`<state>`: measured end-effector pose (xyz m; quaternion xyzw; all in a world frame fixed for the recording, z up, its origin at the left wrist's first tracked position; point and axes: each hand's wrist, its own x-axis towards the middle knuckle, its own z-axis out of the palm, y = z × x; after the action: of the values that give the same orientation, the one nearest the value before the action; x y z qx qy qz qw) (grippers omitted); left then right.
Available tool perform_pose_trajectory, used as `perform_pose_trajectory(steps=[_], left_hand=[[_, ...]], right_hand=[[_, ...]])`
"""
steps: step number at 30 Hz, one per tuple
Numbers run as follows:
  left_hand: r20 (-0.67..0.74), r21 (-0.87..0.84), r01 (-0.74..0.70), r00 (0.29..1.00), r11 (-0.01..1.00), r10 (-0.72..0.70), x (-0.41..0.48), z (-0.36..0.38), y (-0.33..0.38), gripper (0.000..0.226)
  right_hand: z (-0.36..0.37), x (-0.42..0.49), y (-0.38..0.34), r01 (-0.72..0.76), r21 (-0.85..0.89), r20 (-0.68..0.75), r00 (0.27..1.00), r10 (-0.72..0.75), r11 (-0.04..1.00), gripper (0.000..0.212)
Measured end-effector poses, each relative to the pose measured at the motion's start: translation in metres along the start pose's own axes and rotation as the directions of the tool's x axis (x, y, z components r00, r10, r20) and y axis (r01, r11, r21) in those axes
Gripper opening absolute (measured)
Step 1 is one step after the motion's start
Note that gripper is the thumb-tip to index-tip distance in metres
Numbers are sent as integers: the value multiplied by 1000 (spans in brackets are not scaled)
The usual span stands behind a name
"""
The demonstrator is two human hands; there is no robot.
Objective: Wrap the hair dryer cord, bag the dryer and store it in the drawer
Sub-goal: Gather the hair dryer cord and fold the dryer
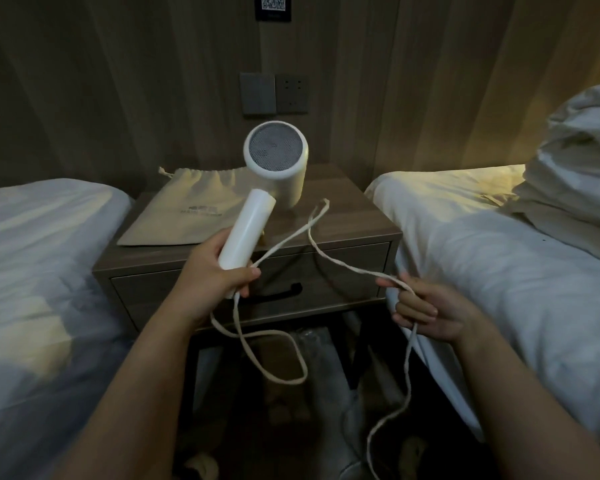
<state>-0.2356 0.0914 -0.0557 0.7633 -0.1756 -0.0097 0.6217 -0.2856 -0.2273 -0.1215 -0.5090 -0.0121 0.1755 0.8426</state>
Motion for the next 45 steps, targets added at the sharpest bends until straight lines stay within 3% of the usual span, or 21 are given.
perform_pose_trajectory(steps=[3,5,7,9,11,12,14,15,17,19,22,24,27,29,32,34,37,39,42,43,45], left_hand=[[-60,79,-30,998,996,35,2,7,-7,54],[-89,105,-23,995,994,33,3,11,-12,57],[-82,96,-9,996,995,17,4,12,-15,58],[-33,65,-10,999,998,12,4,9,-17,57],[28,40,-19,999,999,18,2,6,-16,58],[62,26,-21,998,999,19,1,5,-15,59],[148,6,-18,989,1000,17,-1,3,-10,61],[196,3,-20,980,1000,19,-2,3,-7,63],[268,0,-17,963,1000,16,-3,6,-3,65],[296,-6,-10,955,1000,12,-4,10,0,64],[301,-10,-1,954,1000,4,-5,14,-2,64],[274,-15,12,962,1000,-8,-4,14,-5,65],[179,34,21,984,999,-27,-1,17,-7,67],[99,126,1,995,992,-14,1,19,-9,67],[16,378,-56,998,924,54,3,17,-17,66],[6,477,-72,997,876,79,2,18,-21,66],[20,501,-98,995,860,101,1,32,-22,67],[42,510,-125,992,851,121,0,45,-20,67],[86,553,-203,979,808,187,-5,64,-21,64],[109,576,-267,962,773,252,-9,72,-22,60],[181,650,-394,911,650,371,-13,85,-31,56]], right_hand=[[0,2,1,134,171,184,969,-166,976,30],[-2,1,-2,116,317,273,939,-207,942,24],[4,-4,-4,68,219,345,928,-142,973,21],[5,-6,-4,-28,-139,214,975,58,990,22],[-1,-4,-1,-182,-370,-14,982,191,911,42],[2,1,0,-189,-423,-114,981,155,886,50],[16,10,-1,-44,-515,-264,958,-110,856,65],[23,14,-3,75,-570,-262,927,-267,818,75],[36,20,-9,226,-650,-143,901,-409,726,89],[42,25,-10,224,-784,-36,915,-402,579,80],[49,32,-4,111,-905,-44,936,-349,411,38],[56,28,-2,89,-892,-39,962,-270,444,15],[59,21,-4,53,-845,-81,971,-226,532,24],[55,17,-7,6,-845,-192,929,-315,535,27],[39,10,-15,-139,-927,-334,728,-599,348,14],[30,-1,-21,-201,-870,-446,711,-544,450,12],[36,-12,-23,-227,-802,-442,848,-292,552,25],[57,-9,-15,-146,-680,-396,898,-192,718,18],[80,10,3,7,-140,-346,937,-56,990,39],[85,16,7,106,68,-344,936,-77,992,50],[90,24,12,309,362,-404,902,-150,879,54]])
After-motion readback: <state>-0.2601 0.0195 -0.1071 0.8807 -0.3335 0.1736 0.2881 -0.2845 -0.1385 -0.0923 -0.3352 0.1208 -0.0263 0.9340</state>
